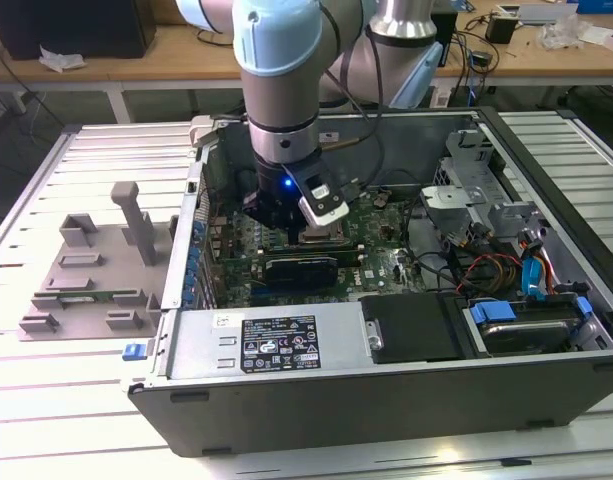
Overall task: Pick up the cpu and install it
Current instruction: 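Install the second cpu locking lever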
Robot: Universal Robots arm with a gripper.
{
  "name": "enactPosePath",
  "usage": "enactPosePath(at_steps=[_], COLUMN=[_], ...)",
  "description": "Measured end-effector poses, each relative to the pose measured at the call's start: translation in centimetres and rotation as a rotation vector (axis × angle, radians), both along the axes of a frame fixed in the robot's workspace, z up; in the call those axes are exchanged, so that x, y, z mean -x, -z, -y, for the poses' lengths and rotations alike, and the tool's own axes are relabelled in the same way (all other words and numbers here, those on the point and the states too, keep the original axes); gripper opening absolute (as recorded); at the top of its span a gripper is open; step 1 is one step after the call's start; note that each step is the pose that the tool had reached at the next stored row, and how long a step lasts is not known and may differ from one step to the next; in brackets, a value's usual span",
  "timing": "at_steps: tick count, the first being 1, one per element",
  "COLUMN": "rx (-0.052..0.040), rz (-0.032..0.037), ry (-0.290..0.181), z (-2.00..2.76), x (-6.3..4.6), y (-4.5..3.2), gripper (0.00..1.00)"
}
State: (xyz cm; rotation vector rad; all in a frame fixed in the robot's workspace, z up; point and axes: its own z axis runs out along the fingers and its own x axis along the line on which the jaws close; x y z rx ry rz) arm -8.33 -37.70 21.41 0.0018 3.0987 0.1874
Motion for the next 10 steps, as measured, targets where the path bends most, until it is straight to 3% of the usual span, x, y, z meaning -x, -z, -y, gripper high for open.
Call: enactPosePath(at_steps=[2, 3, 4, 6, 8, 10], rx=[-0.0138, -0.0336, -0.054, -0.1215, -0.1365, -0.1507], rz=[0.0, 0.0001, -0.0001, -0.0001, -0.0002, -0.0001], ry=[0.0, 0.0, 0.0, -0.005, -0.006, -0.007], z=[0.52, 1.27, 1.54, 1.98, 2.54, 2.71], x=[0.0, 0.0, 0.0, 0.0, 0.0, 0.0], y=[0.29, 0.55, 0.66, 0.94, 1.12, 1.18], gripper=[0.11, 0.11, 0.11, 0.11, 0.11, 0.11])
